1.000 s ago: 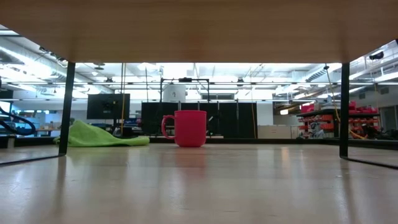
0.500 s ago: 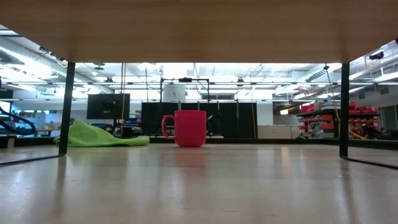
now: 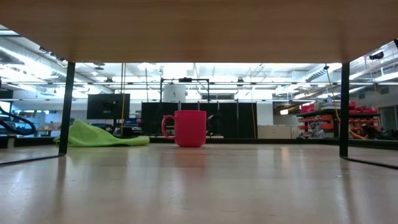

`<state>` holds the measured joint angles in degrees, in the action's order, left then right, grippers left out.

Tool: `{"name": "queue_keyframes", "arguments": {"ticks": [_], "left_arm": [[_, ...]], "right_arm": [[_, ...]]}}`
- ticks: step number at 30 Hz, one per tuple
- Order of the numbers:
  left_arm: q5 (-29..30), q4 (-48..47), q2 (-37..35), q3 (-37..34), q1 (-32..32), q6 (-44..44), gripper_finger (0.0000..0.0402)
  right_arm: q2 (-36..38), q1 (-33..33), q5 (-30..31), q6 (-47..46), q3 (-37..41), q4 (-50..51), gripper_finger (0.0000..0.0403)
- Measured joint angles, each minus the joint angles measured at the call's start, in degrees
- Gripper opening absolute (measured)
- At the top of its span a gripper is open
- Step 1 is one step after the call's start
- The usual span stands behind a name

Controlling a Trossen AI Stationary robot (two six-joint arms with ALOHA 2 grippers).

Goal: Stack small to large cups/mugs on shelf
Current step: Put the blue cup on the shelf

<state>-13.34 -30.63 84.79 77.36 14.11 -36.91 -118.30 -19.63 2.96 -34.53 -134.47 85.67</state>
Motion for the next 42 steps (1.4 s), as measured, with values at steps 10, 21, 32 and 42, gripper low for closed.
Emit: {"name": "queue_keyframes", "arguments": {"ticks": [10, 21, 32, 42], "left_arm": [[0.00, -0.02, 0.00, 0.00, 0.00, 0.00, 0.0034], [0.00, -0.02, 0.00, 0.00, 0.02, 0.00, 0.0040], [0.00, -0.03, -0.02, 0.00, 0.02, 0.00, 0.0041], [0.00, -0.07, -0.02, 0.00, 0.02, 0.04, 0.0037]], "right_arm": [[0.00, 0.00, -0.02, -0.02, 0.00, 0.33, 0.0022], [0.00, 0.00, -0.04, -0.37, 0.00, 1.17, 0.0032], [0.20, 0.00, -0.05, -0.26, 0.00, 0.91, 0.0062], [0.20, -0.07, -0.04, -0.04, -0.38, -0.04, 0.0093]]}}
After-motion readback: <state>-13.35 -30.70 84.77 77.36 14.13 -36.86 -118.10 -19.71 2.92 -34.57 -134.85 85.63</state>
